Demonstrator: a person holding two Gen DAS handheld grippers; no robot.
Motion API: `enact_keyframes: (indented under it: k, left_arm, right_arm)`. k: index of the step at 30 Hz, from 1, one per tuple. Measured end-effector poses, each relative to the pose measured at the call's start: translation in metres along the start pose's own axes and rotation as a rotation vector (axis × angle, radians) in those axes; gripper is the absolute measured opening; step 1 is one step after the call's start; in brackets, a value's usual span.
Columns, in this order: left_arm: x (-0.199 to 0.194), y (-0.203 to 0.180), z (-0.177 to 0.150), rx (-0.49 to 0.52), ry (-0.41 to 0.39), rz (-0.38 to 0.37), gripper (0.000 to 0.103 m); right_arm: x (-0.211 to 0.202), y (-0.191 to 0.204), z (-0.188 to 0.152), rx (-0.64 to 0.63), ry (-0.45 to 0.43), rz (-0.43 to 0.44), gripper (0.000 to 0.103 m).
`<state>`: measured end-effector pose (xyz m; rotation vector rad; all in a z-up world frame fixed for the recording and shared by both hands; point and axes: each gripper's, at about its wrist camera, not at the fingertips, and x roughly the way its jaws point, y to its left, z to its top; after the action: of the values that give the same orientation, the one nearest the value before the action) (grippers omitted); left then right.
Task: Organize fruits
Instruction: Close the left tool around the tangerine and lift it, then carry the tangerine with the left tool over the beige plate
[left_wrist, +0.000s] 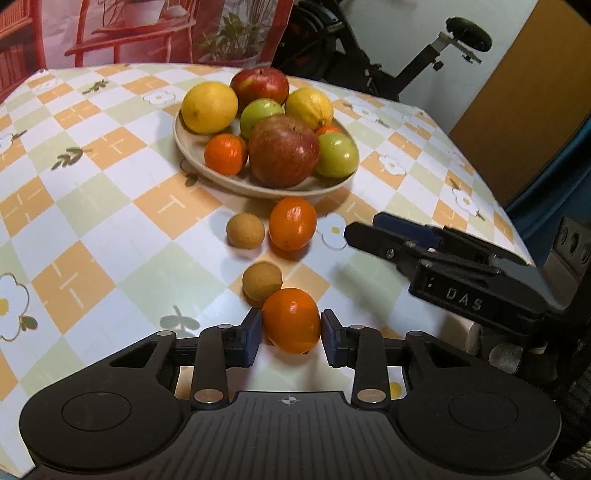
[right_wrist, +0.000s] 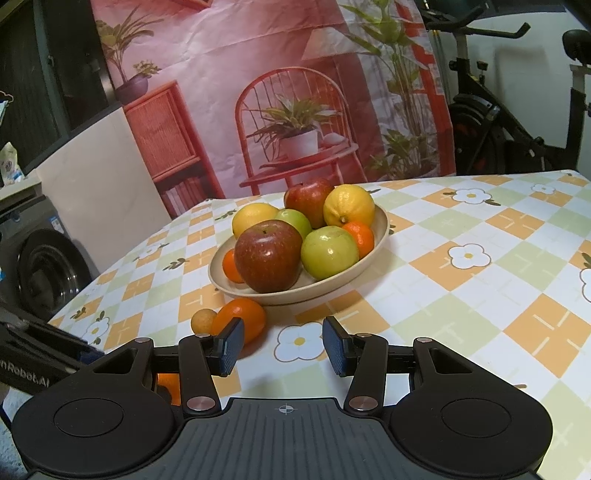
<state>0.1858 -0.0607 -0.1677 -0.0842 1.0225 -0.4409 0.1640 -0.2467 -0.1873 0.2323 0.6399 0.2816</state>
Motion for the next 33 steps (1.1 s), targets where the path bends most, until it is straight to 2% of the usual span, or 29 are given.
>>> enact_keyframes:
  k: [4,12,18,22,27,33]
  left_arm:
    - [-0.009,0.001,0.003,0.006,-0.042,0.013,0.036]
    - [-0.029,0.018,0.011,-0.044,-0.127,0.055,0.036]
    - [-0.040,0.036,0.014,-0.090,-0.179,0.105,0.036]
    - [-0.042,0.045,0.014,-0.116,-0.194,0.122,0.036]
    - [-0.044,0.050,0.013,-0.124,-0.204,0.123,0.036]
    - [-0.040,0.051,0.011,-0.124,-0.200,0.123,0.036]
  right_arm:
    - [0.001,0.004,0.001,-0.021,0.005,0.003,0.044]
    - [0.010,0.020,0.005,-0.092,0.057,0.024,0.044]
    - [0.014,0.043,0.004,-0.158,0.093,0.071,0.043]
    - [0.018,0.055,0.006,-0.208,0.095,0.061,0.043]
    - [0.024,0.044,0.016,-0.144,0.076,0.008,0.043]
    - [0.042,0.046,0.020,-0.177,0.105,0.015,0.043]
